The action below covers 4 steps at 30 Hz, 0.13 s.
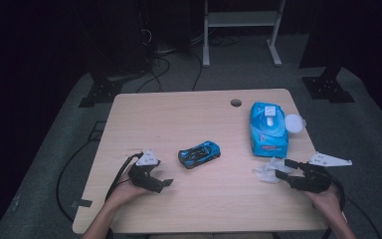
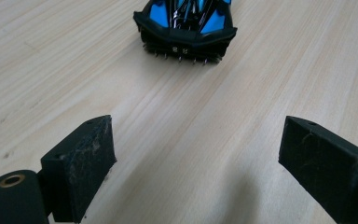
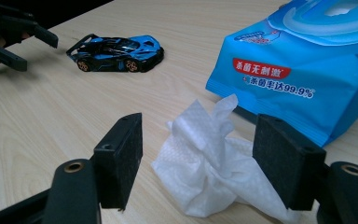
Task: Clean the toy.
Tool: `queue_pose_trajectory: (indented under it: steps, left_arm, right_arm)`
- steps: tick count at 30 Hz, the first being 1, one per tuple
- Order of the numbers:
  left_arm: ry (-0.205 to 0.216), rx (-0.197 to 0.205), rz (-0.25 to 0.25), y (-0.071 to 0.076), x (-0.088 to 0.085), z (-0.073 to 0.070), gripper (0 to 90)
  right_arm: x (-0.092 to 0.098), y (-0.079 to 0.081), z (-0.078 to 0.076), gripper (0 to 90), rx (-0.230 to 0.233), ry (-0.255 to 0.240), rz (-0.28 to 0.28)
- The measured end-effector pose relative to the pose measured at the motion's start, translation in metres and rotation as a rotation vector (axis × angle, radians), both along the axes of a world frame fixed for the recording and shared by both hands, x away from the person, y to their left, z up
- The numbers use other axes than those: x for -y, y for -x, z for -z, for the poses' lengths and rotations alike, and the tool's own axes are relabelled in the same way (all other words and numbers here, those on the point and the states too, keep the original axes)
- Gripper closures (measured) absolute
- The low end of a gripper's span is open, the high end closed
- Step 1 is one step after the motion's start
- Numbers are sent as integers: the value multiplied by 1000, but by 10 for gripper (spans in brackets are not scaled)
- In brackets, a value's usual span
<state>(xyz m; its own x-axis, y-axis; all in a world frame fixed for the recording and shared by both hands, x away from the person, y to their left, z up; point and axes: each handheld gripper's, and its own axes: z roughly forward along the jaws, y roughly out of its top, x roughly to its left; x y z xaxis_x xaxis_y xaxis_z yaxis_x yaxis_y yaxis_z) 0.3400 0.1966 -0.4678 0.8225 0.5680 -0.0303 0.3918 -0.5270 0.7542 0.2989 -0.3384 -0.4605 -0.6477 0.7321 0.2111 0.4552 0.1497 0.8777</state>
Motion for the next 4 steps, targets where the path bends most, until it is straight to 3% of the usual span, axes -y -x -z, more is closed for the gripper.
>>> queue_pose_trajectory:
  steps: [4]
  left_arm:
    - [-6, -1, -19, 3, -5, 4, 98]
  right_arm:
    - [0, 2, 1, 322, 7, 10, 5]
